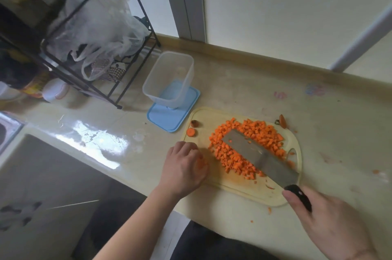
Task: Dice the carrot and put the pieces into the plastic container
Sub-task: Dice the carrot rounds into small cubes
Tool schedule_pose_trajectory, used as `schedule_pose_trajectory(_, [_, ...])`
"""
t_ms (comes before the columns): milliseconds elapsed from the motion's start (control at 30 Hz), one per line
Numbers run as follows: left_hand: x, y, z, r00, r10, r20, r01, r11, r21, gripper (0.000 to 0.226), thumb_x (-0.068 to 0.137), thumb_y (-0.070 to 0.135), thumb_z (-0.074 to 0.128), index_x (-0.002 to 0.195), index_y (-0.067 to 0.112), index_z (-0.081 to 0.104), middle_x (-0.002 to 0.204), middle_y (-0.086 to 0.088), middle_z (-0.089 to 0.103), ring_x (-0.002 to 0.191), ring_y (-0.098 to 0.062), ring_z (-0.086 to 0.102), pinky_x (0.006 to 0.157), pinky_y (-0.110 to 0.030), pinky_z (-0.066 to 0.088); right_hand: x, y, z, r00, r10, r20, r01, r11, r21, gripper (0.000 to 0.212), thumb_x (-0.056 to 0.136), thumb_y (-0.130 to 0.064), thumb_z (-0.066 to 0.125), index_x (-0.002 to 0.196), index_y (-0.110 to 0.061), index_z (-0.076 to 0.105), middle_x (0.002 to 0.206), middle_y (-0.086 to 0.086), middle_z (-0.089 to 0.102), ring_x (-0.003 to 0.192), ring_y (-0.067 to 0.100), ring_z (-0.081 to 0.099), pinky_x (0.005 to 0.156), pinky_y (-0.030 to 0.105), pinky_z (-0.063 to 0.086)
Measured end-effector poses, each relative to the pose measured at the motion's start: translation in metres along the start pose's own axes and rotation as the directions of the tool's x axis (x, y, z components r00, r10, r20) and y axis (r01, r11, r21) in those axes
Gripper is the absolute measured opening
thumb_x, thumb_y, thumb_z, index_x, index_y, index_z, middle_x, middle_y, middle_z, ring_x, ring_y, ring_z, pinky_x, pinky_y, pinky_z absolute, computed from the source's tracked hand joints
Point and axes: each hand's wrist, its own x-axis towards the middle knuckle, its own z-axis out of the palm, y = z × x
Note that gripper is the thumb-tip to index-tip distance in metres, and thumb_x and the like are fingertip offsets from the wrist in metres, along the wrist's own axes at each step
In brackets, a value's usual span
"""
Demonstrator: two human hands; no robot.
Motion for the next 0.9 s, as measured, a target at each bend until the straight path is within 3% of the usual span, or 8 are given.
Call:
schedule_pose_trajectory(133, [0.004,0.007,0.003,0.999,-0.033,0.022,0.031,0.997,0.068,0.016,0.074,0.033,0.071,0.078,0.017,0.069,0.091,0.002,0.067,0.089,-0.029,0.061,0.073,-0.039,0.052,-0.008,-0.008,-0.005,0.999,0.038,-0.015,-0.038,0.998,0.041,0.058,0.078,-0.083,0.005,0.063,-0.039,0.04,0.045,-0.005,0.052,0.049,0.024,0.063,0.039,0.033,0.035])
schedule_pose_trajectory(233, [0.007,0.009,0.005,0.998,-0.043,0.04,0.039,0.996,0.081,0.013,0.072,0.027,0.073,0.073,0.017,0.066,0.085,0.003,0.064,0.086,-0.029,0.061,0.072,-0.038,0.051,-0.013,-0.012,-0.009,0.999,0.043,-0.022,-0.042,0.999,0.026,0.067,0.074,-0.08,0.008,0.074,-0.034,0.057,0.058,-0.003,0.066,0.058,0.023,0.066,0.044,0.033,0.035])
schedule_pose_trajectory(300, [0.008,0.009,0.008,0.999,-0.036,0.032,0.033,0.996,0.088,0.013,0.075,0.03,0.069,0.072,0.017,0.066,0.085,0.003,0.064,0.086,-0.028,0.061,0.071,-0.038,0.05,-0.017,-0.014,-0.011,0.999,0.052,-0.015,-0.052,0.998,0.026,0.071,0.071,-0.08,0.006,0.08,-0.034,0.058,0.062,-0.004,0.067,0.063,0.021,0.067,0.046,0.032,0.037])
schedule_pose_trajectory(500, [0.025,0.024,0.013,0.991,-0.123,-0.062,0.114,0.986,-0.125,0.029,0.087,0.044,0.057,0.081,0.022,0.073,0.089,0.007,0.066,0.088,-0.023,0.059,0.076,-0.037,0.046,-0.028,-0.014,-0.01,0.994,0.111,-0.007,-0.11,0.991,0.074,0.057,0.074,-0.083,0.005,0.067,-0.039,0.04,0.049,-0.006,0.041,0.065,0.021,0.066,0.048,0.031,0.038])
schedule_pose_trajectory(700, [0.018,-0.017,-0.001,0.991,-0.12,-0.066,0.105,0.976,-0.193,0.03,0.092,0.028,0.053,0.095,0.011,0.077,0.092,-0.004,0.071,0.082,-0.032,0.063,0.077,-0.041,0.055,-0.031,-0.008,-0.008,0.99,0.141,0.013,-0.142,0.989,0.043,0.076,0.069,-0.084,0.006,0.076,-0.027,0.055,0.054,0.0,0.056,0.066,0.022,0.065,0.051,0.034,0.044])
schedule_pose_trajectory(900, [-0.005,-0.023,-0.003,0.997,0.073,-0.003,-0.072,0.98,-0.185,0.034,0.09,0.037,0.059,0.102,0.011,0.076,0.095,-0.003,0.072,0.081,-0.026,0.065,0.074,-0.033,0.055,-0.025,-0.008,-0.009,0.991,0.122,0.058,-0.124,0.992,0.035,0.072,0.067,-0.084,0.005,0.071,-0.029,0.051,0.05,-0.001,0.049,0.056,0.021,0.058,0.049,0.034,0.043])
